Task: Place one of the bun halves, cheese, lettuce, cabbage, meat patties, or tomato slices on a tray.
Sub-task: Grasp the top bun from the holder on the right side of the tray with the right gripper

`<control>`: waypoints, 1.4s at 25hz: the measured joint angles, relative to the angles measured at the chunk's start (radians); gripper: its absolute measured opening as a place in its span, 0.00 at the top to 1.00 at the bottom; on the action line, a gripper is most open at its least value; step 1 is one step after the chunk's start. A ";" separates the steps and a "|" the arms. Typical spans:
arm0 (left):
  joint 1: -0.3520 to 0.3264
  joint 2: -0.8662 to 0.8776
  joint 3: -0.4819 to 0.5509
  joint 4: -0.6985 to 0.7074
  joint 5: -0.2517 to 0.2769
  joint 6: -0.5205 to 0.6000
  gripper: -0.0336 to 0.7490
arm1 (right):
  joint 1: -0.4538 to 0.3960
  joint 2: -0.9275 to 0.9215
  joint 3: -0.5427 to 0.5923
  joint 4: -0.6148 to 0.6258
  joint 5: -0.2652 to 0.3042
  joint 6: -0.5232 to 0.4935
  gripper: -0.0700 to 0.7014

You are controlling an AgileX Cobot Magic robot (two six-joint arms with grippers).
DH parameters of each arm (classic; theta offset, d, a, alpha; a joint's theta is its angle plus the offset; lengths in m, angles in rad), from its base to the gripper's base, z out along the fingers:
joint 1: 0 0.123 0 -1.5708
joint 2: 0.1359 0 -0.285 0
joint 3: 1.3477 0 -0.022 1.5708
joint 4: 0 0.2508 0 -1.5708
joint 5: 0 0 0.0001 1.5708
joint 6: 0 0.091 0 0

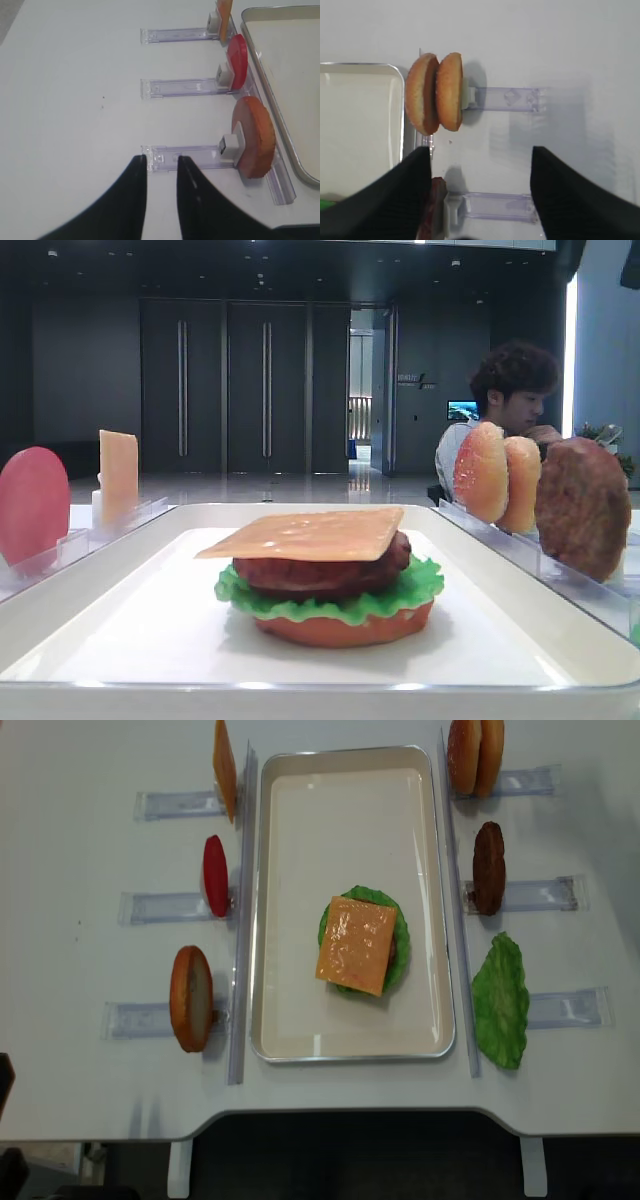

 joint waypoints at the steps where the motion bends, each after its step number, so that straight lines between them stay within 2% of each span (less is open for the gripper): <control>1: 0.000 0.000 0.000 0.000 0.000 0.000 0.75 | 0.010 0.000 0.000 0.001 -0.005 0.012 0.37; 12: 0.000 0.000 0.000 0.000 0.000 0.000 0.75 | 0.129 0.001 -0.001 0.003 -0.095 0.100 0.37; 20: 0.000 0.000 0.000 0.000 0.000 0.000 0.75 | 0.222 0.071 -0.002 0.026 -0.108 0.103 0.37; 29: 0.000 0.000 0.000 0.000 0.000 0.000 0.75 | 0.226 0.125 -0.002 -0.018 -0.165 0.103 0.37; 35: 0.000 0.000 0.000 0.000 0.000 -0.001 0.75 | 0.226 0.130 -0.003 -0.025 -0.213 0.061 0.37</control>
